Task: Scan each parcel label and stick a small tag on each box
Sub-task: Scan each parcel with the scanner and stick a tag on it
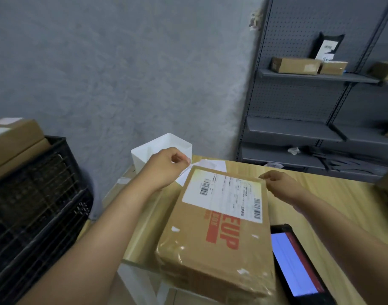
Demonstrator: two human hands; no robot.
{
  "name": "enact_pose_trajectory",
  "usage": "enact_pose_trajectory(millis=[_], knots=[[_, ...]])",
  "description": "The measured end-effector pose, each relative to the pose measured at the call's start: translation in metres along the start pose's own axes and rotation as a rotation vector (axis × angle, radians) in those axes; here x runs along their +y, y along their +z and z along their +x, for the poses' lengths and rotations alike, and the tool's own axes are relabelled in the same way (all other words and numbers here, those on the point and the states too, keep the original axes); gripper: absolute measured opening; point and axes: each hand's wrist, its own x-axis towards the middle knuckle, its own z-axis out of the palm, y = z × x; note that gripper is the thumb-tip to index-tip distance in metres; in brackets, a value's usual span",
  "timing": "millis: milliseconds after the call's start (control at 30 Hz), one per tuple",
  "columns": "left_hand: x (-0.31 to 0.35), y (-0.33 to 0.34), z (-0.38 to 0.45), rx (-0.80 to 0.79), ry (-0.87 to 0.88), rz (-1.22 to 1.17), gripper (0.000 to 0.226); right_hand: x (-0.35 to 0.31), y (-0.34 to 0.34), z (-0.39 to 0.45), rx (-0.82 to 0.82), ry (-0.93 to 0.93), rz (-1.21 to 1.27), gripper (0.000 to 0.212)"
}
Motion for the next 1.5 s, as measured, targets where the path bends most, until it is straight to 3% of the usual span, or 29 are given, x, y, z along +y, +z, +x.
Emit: enact_pose_trajectory(millis=[233, 567, 700, 800, 1167, 1300, 1400, 1500], knots=[[0.006, 0.006, 0.092, -0.091, 0.176, 0.122, 0.015, -0.018, 0.006, 0.054, -0.135, 0.003, 0.032, 0.021], [-0.003, 0.102, 0.171, -0.528, 0.367, 0.662, 0.052, -0.019, 0.024, 0.084, -0.186, -0.024, 0.044, 0.014], [-0.011, 0.118, 0.177, -0.460, 0.430, 0.843, 0.035, -0.008, 0.025, 0.082, -0.234, -0.027, 0.092, 0.013], [-0.004, 0.113, 0.178, -0.401, 0.464, 0.851, 0.022, -0.005, 0.023, 0.082, -0.235, -0.040, 0.124, 0.012], [0.001, 0.078, 0.158, -0.646, 0.421, 0.917, 0.039, -0.011, 0.021, 0.072, -0.244, -0.095, 0.173, 0.016], [-0.003, 0.083, 0.148, -0.566, 0.531, 1.004, 0.024, -0.010, 0.022, 0.064, -0.255, -0.070, 0.177, 0.016], [0.001, 0.078, 0.147, -0.500, 0.556, 0.921, 0.013, -0.010, 0.021, 0.058, -0.267, -0.058, 0.189, 0.016], [0.018, 0.062, 0.152, -0.398, 0.548, 0.696, 0.015, -0.017, 0.015, 0.054, -0.247, -0.080, 0.210, 0.016]])
